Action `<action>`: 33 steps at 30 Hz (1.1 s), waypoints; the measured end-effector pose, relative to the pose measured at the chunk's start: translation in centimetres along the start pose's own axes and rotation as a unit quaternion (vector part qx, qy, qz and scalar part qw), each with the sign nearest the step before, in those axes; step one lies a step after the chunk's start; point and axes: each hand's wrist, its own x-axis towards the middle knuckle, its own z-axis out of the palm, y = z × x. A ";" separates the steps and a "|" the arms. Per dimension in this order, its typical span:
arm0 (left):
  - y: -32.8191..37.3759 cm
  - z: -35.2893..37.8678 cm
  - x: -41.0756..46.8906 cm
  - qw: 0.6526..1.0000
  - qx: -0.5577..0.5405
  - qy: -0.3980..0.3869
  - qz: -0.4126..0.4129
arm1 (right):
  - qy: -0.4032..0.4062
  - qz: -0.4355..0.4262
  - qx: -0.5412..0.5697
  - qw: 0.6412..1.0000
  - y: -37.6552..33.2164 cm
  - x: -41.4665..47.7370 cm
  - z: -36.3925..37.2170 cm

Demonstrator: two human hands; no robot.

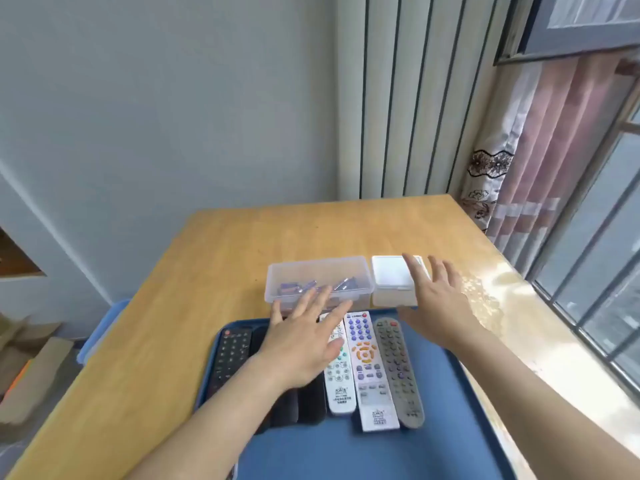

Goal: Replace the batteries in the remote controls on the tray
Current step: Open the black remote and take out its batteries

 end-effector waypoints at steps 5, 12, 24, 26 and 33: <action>-1.5 1.8 0.0 0.995 0.078 0.047 -0.049 | 0.000 -0.008 0.094 0.996 0.5 2.3 1.5; -1.4 3.1 -0.6 0.981 0.043 0.118 -0.149 | 0.108 -0.080 0.165 0.977 0.7 1.6 3.8; 7.1 5.2 -0.4 0.996 -0.040 0.075 -0.037 | -0.041 -0.064 0.060 0.995 -0.4 -4.2 2.8; 6.9 5.5 -0.3 0.996 -0.043 0.058 -0.046 | -0.099 -0.063 0.032 0.993 -0.7 -5.1 2.0; 6.8 6.0 -0.6 0.992 -0.030 0.117 -0.035 | -0.201 -0.021 0.027 0.979 -1.4 -6.5 1.0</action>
